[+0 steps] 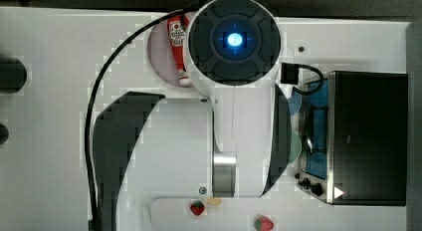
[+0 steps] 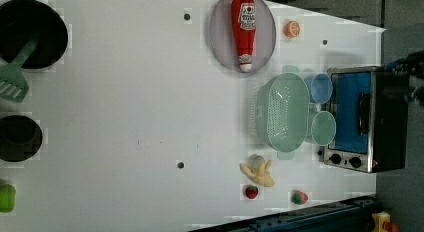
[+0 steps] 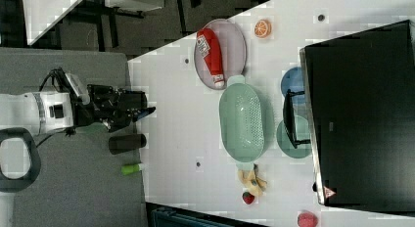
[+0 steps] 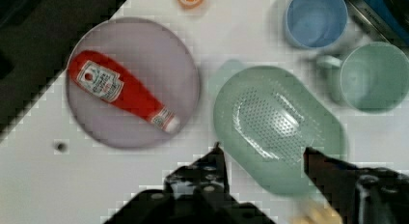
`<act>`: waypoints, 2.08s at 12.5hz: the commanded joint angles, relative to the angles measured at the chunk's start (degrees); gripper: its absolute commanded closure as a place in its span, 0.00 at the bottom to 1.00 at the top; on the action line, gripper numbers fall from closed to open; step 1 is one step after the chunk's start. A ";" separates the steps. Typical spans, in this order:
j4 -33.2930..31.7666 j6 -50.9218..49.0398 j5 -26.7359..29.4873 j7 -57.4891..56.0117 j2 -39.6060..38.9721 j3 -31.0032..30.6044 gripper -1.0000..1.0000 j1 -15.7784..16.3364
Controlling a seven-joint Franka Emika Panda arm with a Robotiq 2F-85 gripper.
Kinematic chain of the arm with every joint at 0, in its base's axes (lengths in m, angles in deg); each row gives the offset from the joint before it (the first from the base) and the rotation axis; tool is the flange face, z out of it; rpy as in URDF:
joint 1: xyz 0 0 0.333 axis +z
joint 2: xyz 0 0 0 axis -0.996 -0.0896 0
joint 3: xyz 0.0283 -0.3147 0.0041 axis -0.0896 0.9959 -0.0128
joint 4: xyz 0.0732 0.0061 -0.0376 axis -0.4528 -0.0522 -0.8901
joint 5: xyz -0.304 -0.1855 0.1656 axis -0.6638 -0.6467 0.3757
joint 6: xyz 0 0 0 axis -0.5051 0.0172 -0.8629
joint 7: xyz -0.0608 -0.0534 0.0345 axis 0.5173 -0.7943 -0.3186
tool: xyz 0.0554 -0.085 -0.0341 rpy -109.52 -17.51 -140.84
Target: Drag strainer right to left.
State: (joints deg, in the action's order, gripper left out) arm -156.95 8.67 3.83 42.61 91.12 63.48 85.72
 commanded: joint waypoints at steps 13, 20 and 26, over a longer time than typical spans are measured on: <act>-38.00 19.63 -1.15 15.09 15.03 2.34 0.00 0.78; -39.68 43.65 -1.16 38.35 -6.26 0.74 0.00 1.03; -39.66 57.84 -1.15 39.80 -17.92 -0.25 0.00 1.92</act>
State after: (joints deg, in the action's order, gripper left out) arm -196.12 66.26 2.31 78.76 73.67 64.72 86.54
